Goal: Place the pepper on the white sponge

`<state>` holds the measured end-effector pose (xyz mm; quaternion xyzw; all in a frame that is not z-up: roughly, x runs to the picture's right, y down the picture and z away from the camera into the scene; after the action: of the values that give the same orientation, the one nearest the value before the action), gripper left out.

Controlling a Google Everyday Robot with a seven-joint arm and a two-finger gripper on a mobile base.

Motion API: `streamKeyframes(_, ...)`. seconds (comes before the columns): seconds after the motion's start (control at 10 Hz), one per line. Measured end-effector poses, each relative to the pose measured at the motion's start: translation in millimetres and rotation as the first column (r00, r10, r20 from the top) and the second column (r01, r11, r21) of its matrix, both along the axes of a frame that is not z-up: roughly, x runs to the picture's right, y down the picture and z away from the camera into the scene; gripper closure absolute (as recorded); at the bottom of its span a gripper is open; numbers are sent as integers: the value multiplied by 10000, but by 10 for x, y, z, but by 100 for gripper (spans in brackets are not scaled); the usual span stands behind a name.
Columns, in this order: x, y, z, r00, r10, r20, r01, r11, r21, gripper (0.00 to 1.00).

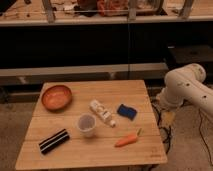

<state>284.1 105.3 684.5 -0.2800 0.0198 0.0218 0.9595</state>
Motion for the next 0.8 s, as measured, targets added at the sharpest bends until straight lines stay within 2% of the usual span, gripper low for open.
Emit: streamKeyframes(0.8, -64, 32, 22, 9999, -117, 122, 117, 9999, 61, 20)
